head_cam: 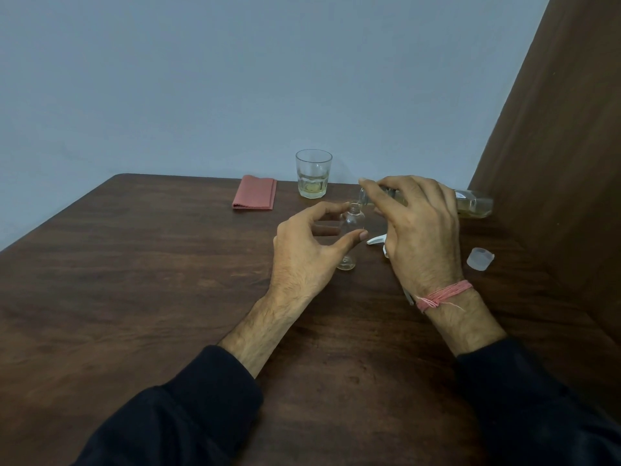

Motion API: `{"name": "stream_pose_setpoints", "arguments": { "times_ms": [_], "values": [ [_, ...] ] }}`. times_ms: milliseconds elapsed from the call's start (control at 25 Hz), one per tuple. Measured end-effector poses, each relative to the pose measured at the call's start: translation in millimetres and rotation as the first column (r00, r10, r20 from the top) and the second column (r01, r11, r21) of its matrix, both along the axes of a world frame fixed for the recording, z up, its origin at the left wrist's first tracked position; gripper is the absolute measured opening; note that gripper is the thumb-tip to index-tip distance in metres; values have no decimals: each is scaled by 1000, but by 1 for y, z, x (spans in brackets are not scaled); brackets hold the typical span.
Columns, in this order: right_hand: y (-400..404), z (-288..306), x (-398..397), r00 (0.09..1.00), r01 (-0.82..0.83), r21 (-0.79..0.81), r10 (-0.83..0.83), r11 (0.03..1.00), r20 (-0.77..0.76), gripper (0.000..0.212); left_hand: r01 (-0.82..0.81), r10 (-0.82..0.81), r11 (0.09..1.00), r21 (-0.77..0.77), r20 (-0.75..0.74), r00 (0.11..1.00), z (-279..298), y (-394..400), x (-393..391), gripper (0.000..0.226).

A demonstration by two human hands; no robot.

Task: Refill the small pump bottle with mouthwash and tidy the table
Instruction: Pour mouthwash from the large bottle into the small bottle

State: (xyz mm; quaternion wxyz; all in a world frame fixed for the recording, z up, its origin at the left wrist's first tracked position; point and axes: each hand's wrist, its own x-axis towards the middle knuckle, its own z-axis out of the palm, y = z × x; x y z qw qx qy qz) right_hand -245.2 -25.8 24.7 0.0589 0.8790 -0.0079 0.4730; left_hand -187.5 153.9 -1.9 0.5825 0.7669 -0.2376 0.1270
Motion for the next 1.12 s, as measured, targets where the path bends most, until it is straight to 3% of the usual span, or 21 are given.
{"name": "stream_pose_setpoints", "arguments": {
  "times_ms": [1120],
  "values": [
    [0, -1, -1, 1000, 0, -11, 0, 1000, 2, 76, -8, 8, 1000, 8, 5, 1000, 0, 0, -1, 52]
  ]
}}
